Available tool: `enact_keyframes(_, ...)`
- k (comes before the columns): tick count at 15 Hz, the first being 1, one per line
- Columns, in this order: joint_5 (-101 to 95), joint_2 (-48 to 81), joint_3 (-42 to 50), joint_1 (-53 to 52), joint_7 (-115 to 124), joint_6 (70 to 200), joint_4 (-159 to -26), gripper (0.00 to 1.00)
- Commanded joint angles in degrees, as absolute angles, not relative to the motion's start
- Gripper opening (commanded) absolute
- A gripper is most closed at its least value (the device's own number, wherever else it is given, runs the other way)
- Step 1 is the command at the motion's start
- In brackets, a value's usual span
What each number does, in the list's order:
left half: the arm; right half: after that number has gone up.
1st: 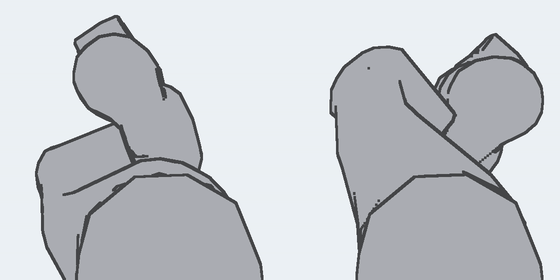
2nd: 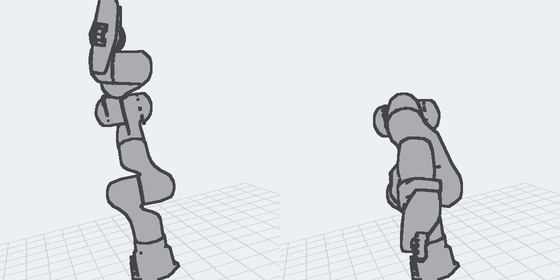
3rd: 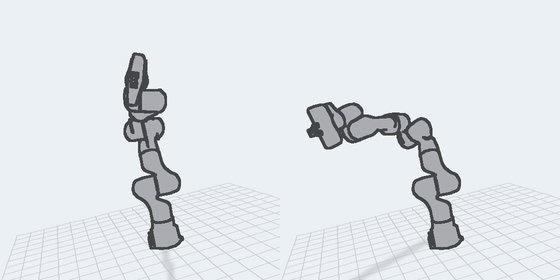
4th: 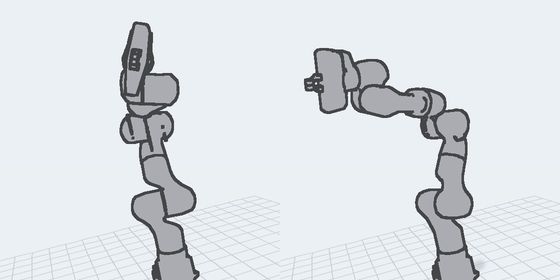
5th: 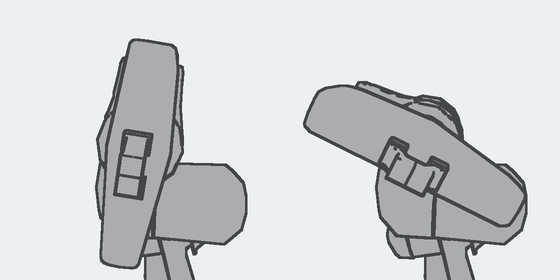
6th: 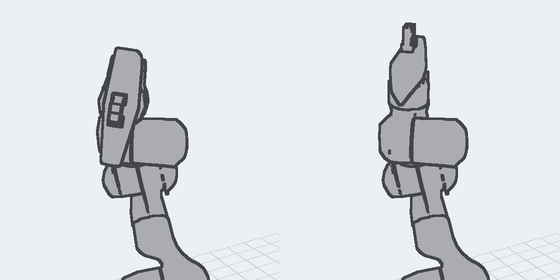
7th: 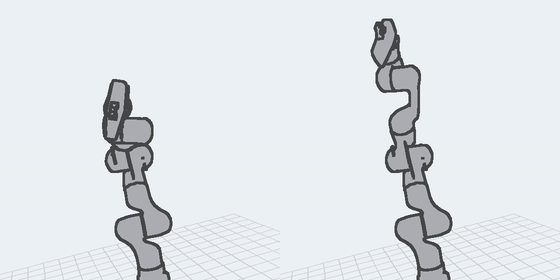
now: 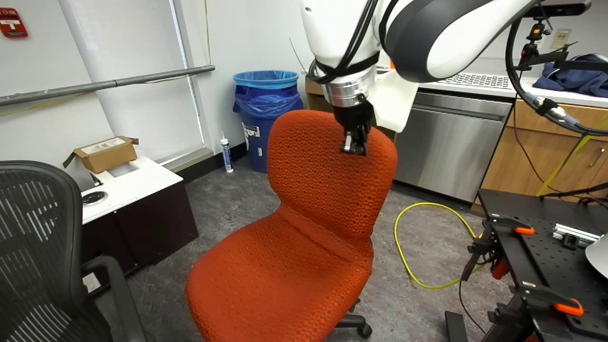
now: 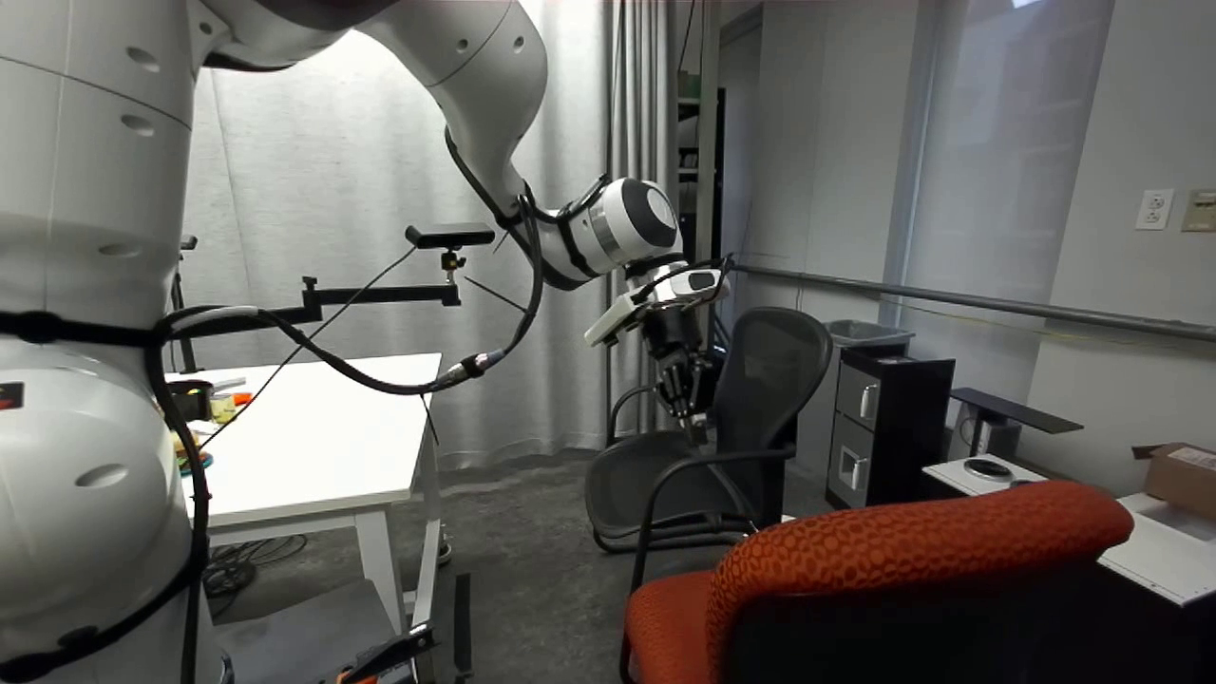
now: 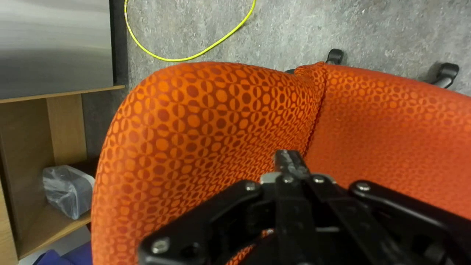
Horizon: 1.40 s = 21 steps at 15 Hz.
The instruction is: Push the orange chair back and forth
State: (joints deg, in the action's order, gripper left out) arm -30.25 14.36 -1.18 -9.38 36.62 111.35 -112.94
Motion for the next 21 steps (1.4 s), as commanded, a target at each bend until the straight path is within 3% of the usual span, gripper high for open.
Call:
enact_keyframes(1, -30.6, 17.6, -0.2, -9.3, 36.9, 109.3, -108.4, 0.0)
enact_keyframes(11, -21.3, 23.0, 1.2, -8.3, 37.9, 100.5, -111.8, 0.0)
enact_keyframes(21, -23.6, 33.4, 8.8, -4.4, 42.1, 101.9, -108.9, 0.0)
